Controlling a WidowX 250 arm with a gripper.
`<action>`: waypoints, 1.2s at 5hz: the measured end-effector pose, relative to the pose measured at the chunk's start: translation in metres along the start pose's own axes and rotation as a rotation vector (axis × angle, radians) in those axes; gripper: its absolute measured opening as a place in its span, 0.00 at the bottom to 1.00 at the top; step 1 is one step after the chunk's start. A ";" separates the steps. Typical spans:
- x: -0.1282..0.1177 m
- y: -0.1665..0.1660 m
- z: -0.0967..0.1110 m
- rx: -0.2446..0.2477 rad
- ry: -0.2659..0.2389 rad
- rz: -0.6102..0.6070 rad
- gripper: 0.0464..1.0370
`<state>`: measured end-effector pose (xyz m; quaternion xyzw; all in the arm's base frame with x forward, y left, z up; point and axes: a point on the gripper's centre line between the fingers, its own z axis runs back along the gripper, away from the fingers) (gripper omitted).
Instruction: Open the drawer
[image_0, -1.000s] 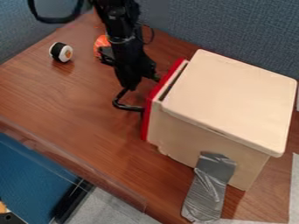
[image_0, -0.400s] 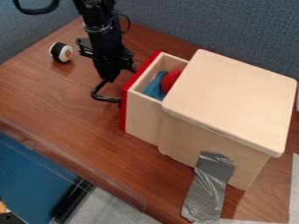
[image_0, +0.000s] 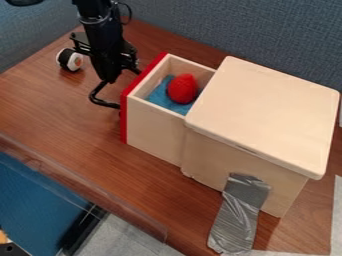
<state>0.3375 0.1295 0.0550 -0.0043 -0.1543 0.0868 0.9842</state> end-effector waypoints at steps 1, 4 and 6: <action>0.003 0.009 0.000 0.004 0.005 0.013 0.05; 0.007 0.022 0.006 -0.006 0.029 0.005 0.26; 0.011 0.006 0.028 -0.099 0.022 -0.058 0.86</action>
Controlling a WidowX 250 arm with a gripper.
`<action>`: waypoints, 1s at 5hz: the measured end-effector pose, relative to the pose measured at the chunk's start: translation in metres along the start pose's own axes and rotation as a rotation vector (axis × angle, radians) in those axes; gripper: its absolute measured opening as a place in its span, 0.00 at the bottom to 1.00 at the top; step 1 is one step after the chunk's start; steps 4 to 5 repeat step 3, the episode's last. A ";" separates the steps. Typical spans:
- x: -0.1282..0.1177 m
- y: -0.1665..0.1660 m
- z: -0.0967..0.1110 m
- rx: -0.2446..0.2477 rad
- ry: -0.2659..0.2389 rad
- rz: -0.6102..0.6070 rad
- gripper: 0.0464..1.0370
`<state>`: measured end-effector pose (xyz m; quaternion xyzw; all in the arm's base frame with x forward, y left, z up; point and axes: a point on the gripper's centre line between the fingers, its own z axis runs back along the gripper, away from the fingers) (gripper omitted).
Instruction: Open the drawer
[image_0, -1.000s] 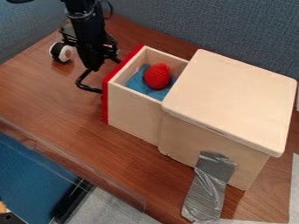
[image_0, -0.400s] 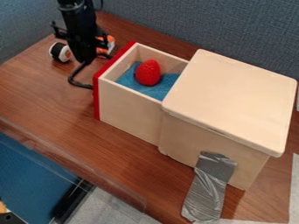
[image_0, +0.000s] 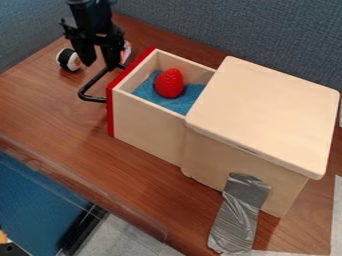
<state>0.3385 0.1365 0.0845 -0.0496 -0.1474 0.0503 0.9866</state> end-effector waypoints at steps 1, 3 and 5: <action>0.005 -0.013 0.034 -0.067 0.004 -0.126 0.97; -0.027 -0.037 0.100 -0.086 0.074 -0.393 0.96; -0.027 -0.037 0.100 -0.086 0.074 -0.393 0.96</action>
